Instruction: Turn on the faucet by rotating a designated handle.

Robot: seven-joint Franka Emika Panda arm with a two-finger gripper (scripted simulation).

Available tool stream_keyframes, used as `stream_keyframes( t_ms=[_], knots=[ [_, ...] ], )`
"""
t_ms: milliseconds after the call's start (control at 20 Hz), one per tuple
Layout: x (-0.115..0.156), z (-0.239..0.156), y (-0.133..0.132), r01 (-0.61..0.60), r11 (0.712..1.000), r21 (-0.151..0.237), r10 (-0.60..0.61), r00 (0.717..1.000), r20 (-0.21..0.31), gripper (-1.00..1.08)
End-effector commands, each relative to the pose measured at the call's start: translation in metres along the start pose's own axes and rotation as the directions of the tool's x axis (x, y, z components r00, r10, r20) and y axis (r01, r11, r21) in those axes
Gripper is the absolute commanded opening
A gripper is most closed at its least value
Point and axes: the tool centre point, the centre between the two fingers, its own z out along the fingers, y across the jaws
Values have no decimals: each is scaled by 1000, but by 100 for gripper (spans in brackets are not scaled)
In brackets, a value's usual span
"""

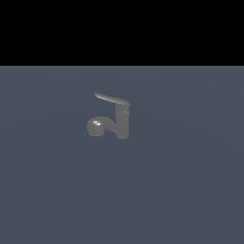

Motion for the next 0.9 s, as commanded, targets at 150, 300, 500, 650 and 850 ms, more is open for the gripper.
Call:
stream_keyframes(
  t_ms=[150,300,500,650,850],
  knots=[
    [36,18,-16,-151,988,28,150,988,28,-100],
    [56,30,-25,-235,971,35,233,971,43,-100],
    [82,48,-36,-346,938,37,343,937,61,-100],
    [100,63,-44,-427,904,33,424,903,71,-100],
    [125,85,-54,-530,848,23,527,846,78,-100]
  ],
)
